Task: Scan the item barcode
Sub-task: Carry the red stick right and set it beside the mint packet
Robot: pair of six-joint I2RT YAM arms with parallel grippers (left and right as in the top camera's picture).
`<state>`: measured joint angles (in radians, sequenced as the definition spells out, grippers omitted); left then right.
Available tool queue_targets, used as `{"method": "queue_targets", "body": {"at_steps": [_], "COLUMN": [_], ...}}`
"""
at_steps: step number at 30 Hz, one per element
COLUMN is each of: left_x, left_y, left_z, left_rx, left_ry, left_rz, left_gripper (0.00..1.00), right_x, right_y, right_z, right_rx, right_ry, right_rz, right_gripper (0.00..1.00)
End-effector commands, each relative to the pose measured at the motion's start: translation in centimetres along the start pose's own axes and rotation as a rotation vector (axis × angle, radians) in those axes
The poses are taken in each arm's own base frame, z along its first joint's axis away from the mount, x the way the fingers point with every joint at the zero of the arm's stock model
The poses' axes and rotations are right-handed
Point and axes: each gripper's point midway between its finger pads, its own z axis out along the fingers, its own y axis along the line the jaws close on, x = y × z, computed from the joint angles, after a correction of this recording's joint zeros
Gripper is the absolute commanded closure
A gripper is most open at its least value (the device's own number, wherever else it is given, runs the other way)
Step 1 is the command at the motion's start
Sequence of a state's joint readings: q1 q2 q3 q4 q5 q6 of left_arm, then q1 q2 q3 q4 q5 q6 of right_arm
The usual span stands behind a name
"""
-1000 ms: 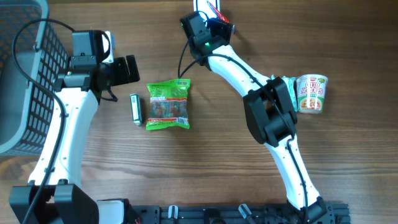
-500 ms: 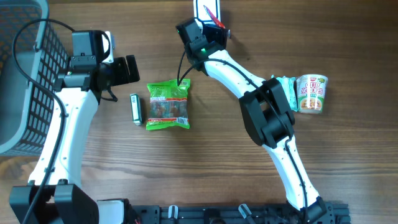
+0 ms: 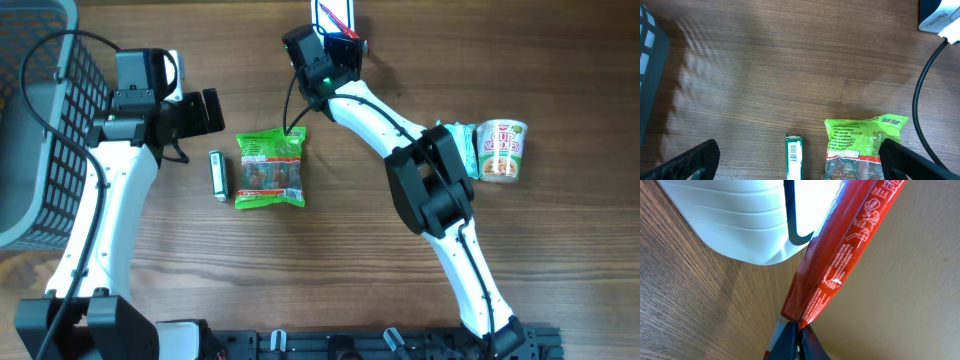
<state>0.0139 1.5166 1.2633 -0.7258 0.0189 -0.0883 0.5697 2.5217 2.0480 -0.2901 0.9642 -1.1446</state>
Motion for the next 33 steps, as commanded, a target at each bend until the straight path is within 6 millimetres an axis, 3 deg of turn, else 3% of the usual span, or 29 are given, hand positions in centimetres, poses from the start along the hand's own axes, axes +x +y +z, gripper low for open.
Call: {"method": "queue_targets", "body": {"at_steps": [1, 9, 15, 18, 21, 24, 28, 33], "left_x": [-0.2, -0.2, -0.2, -0.2, -0.2, -0.2, -0.2, -0.2], "left_y": [0.2, 0.2, 0.2, 0.2, 0.2, 0.2, 0.2, 0.2], "left_z": [0.0, 0.0, 0.0, 0.0, 0.0, 0.0, 0.0, 0.0], "left_rx": [-0.009, -0.009, -0.009, -0.009, -0.009, -0.009, -0.009, -0.009], "left_ry": [-0.005, -0.005, -0.005, -0.005, -0.005, -0.005, -0.005, -0.005], "left_rz": [0.001, 0.001, 0.001, 0.001, 0.001, 0.001, 0.001, 0.001], "left_gripper": [0.00, 0.00, 0.00, 0.00, 0.00, 0.00, 0.00, 0.00], "right_x": [0.1, 0.9, 4.7, 7.6, 10.6, 14.5, 19.9, 24.2], "right_y": [-1.5, -6.1, -8.7, -9.0, -8.1, -6.0, -2.6, 1.7], "right_z": [-0.7, -4.6, -8.7, -11.9, -14.5, -15.7, -15.0, -12.5], "right_rx": [0.005, -0.078, -0.274, -0.437, -0.612, -0.766, -0.881, -0.961], "right_ry": [-0.028, -0.171, -0.240, -0.247, -0.210, -0.067, 0.211, 0.408], "right_rz": [0.090, 0.328, 0.610, 0.760, 0.868, 0.967, 1.072, 1.092], "right_gripper": [0.96, 0.96, 0.96, 0.96, 0.96, 0.96, 0.96, 0.96]}}
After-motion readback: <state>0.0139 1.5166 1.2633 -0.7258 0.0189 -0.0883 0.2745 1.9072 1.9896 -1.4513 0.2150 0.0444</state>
